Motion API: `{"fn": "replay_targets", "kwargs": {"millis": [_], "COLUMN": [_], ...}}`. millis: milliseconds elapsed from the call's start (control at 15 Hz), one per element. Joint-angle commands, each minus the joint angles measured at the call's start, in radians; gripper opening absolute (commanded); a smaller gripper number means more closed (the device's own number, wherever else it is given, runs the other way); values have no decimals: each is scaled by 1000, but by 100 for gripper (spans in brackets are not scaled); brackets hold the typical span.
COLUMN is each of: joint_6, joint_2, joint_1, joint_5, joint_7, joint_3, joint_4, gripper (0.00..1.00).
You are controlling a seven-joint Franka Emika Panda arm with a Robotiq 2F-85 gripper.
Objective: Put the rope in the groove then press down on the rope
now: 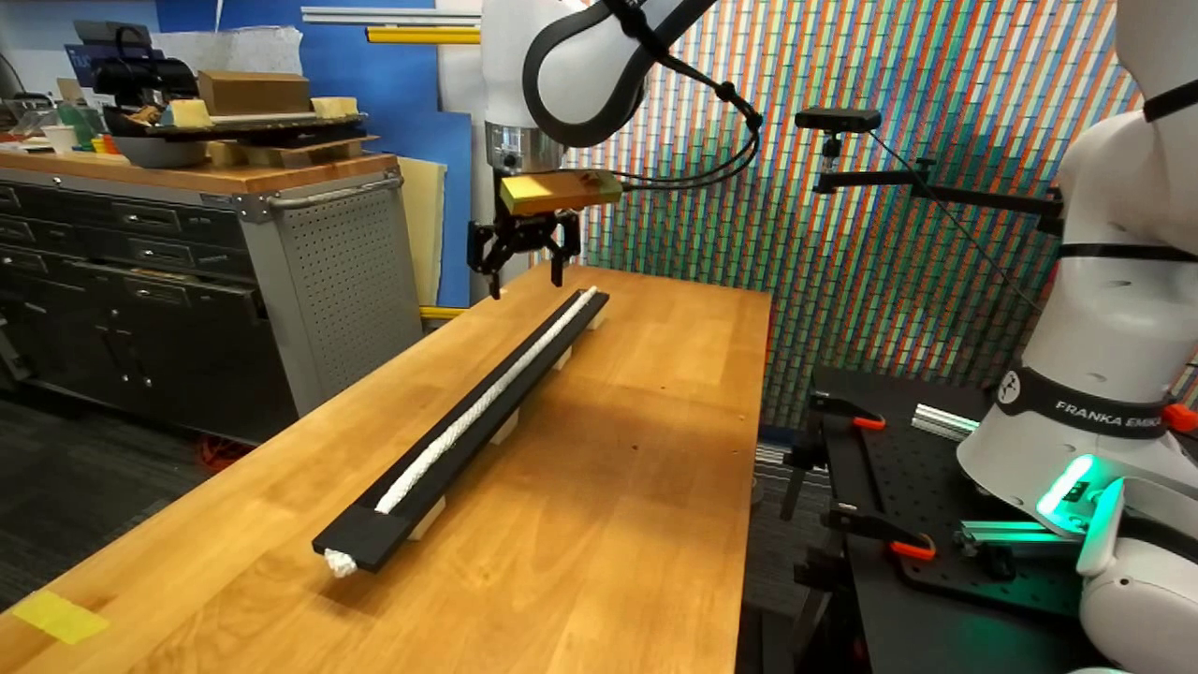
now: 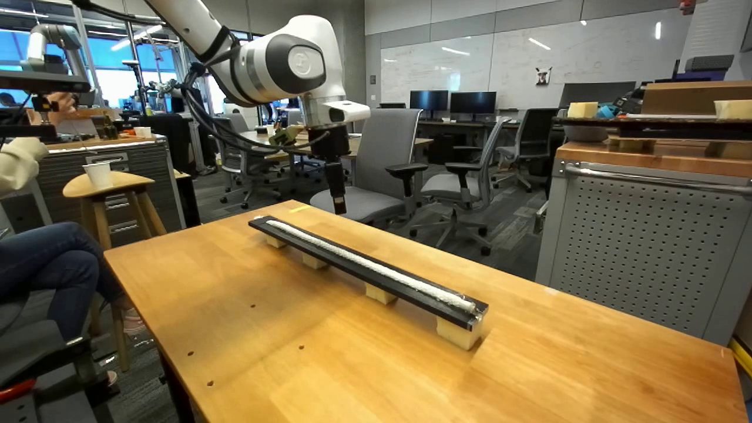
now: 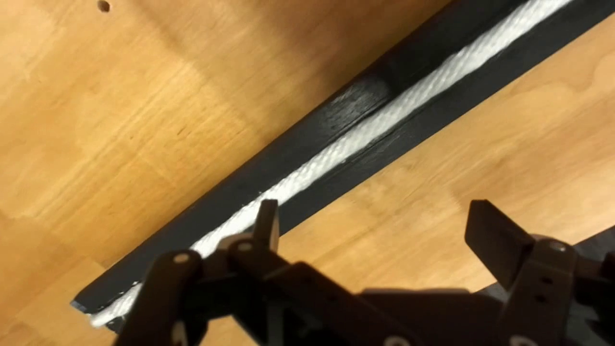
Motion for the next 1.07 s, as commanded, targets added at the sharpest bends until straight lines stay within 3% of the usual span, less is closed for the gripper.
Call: {"fn": "replay_targets", "kwargs": {"millis": [0,733,800,1000], "joint_6": [-44,-85,-41,-56], "joint_2": [-44,57,56,66], "joint_1": [23,122,131,139], "joint_5": [2,25,8,12], "joint_7": [-100,-222,-168,-189], "joint_3": [45,132,106,119], "joint_4": [-19,3,-7,-7], "gripper": [100,100,100,100]}}
